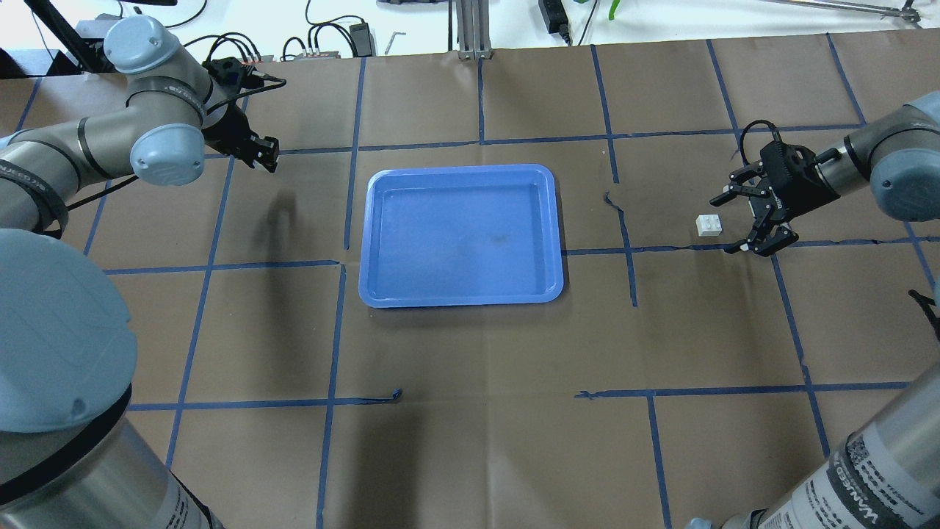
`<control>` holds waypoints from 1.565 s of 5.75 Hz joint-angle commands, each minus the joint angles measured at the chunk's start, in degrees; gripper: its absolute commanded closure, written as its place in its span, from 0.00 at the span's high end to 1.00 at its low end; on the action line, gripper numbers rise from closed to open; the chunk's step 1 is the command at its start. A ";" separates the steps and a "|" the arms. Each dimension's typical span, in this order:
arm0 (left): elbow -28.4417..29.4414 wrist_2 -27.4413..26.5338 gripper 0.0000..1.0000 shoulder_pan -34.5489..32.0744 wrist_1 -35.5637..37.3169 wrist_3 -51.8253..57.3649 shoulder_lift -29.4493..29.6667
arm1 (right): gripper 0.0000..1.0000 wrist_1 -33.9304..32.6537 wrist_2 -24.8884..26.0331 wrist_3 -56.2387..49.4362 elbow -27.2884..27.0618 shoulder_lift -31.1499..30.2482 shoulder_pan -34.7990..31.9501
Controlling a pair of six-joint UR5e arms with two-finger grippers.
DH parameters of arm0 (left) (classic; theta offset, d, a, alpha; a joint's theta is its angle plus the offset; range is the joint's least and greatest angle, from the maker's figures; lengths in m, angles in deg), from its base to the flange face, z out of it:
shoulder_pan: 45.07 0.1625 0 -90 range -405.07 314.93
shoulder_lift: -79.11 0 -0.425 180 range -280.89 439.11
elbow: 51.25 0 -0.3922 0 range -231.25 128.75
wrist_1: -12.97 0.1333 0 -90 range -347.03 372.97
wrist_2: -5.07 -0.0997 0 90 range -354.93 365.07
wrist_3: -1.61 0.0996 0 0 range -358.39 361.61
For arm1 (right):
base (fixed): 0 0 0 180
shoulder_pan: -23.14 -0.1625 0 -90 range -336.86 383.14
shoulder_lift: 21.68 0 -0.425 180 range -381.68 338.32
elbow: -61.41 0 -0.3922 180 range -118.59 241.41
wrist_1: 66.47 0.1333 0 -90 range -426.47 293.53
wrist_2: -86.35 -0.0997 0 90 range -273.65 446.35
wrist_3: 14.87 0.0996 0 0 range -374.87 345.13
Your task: Assemble white blocks and place on blue tray
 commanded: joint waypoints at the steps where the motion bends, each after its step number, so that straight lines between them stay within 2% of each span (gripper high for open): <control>1: -0.89 -0.04 0.01 -7.52 -0.57 2.00 -2.14 | 0.75 0.00 -1.45 -0.29 -0.01 0.17 -0.10; 2: -2.81 -0.30 0.01 -11.21 -4.31 2.96 -6.15 | 0.58 -0.09 -1.45 -1.08 0.08 0.17 -0.10; 3: -2.31 -0.22 0.01 -12.99 -6.53 3.75 -8.01 | 0.45 -0.09 -1.45 -1.35 0.17 0.09 -0.10; 4: -1.87 0.31 0.01 -13.88 -6.11 5.07 -7.95 | 0.37 -0.26 -1.45 -1.35 0.17 0.09 -0.10; 6: -2.56 0.40 0.01 -18.52 -5.93 14.87 -7.77 | 0.27 -0.97 -1.45 -1.26 0.52 -0.35 -0.10; 7: -2.92 0.40 0.01 -20.46 -5.50 23.97 -6.29 | 0.24 -0.97 -1.45 -1.00 0.78 -0.88 -0.10; 9: -4.75 0.66 0.01 -24.33 -5.84 42.17 -6.19 | 0.22 -0.27 -2.85 -0.21 0.61 -5.69 -0.80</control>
